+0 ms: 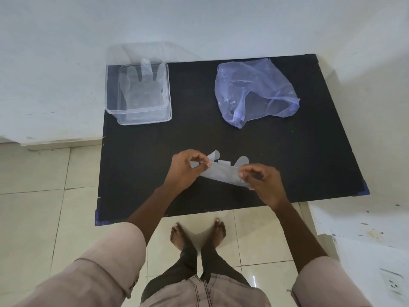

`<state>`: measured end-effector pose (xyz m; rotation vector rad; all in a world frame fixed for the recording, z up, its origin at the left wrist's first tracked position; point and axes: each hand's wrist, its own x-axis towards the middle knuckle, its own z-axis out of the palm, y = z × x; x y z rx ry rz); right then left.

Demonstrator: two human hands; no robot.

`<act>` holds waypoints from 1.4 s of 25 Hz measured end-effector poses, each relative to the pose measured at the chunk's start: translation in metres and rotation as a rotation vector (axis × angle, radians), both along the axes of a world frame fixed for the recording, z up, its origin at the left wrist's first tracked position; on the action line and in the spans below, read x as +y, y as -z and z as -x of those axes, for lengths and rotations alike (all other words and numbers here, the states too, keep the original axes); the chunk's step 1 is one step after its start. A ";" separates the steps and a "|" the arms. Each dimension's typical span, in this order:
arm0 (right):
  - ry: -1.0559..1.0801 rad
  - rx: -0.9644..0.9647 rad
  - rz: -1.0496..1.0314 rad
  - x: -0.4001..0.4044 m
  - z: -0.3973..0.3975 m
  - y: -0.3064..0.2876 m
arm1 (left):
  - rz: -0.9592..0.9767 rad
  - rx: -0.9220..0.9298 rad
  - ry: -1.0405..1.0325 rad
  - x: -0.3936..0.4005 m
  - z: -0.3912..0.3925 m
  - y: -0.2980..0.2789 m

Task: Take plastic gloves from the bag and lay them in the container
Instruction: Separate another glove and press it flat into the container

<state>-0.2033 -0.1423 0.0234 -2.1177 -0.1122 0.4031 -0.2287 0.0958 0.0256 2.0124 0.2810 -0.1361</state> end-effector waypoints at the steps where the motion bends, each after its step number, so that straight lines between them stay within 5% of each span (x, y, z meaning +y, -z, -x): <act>1: 0.044 0.019 -0.069 0.002 0.001 -0.003 | 0.065 0.032 -0.012 0.000 -0.001 -0.001; 9: 0.199 0.151 -0.312 0.020 -0.013 -0.045 | 0.628 0.103 -0.109 0.000 -0.015 -0.034; 24: 0.116 0.267 -0.426 0.109 -0.095 -0.107 | 0.533 -0.020 -0.354 0.062 -0.057 -0.097; 35: 0.109 0.187 -0.336 0.262 -0.174 -0.141 | 0.634 0.003 -0.349 0.216 -0.143 -0.116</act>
